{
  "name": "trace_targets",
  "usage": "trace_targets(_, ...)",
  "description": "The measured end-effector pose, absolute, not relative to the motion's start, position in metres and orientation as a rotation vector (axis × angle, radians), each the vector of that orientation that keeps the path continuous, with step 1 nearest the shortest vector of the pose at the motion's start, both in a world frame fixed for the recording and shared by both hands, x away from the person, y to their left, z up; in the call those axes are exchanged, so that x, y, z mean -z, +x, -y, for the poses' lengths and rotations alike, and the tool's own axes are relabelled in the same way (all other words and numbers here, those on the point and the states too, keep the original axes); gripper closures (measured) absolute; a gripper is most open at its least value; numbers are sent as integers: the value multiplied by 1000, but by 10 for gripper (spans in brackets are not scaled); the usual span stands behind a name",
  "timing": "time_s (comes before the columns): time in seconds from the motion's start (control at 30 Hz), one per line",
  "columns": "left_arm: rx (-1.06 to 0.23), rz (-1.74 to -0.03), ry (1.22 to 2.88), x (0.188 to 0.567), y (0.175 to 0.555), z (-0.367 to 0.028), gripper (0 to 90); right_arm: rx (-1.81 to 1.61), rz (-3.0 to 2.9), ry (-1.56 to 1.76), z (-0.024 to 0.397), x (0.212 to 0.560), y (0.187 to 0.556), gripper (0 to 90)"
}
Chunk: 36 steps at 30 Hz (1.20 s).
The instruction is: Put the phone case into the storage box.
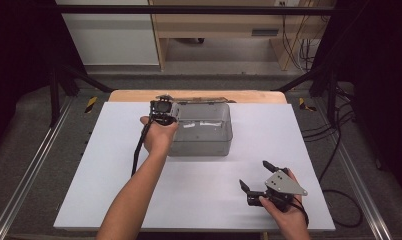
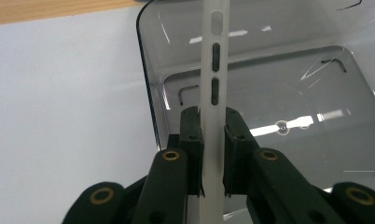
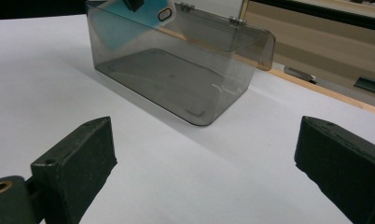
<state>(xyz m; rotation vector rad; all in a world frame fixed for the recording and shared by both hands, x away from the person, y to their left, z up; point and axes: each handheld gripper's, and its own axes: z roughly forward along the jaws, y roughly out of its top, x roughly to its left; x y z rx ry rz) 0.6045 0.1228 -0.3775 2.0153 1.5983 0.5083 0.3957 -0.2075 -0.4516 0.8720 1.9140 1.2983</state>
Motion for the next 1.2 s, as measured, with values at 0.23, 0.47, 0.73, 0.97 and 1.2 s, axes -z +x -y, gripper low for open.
trace_targets(0.23, -501, -1603, 2023, 382, 605, -122, 804, -1295, -1919, 874, 207, 452, 396, 54)
trace_targets(0.47, -494, -1604, 2037, 388, 606, -119, 803, -1294, -1924, 874, 207, 452, 396, 54)
trace_targets(0.73, -485, -1608, 2046, 392, 607, -118, 802, -1287, -1932, 872, 206, 453, 396, 53)
trace_targets(0.97, -485, -1612, 2048, 393, 608, -119, 800, -1282, -1941, 870, 204, 454, 396, 54)
trace_targets(1.2, -491, -1609, 2067, 396, 610, -121, 777, -1273, -1954, 867, 203, 455, 396, 53)
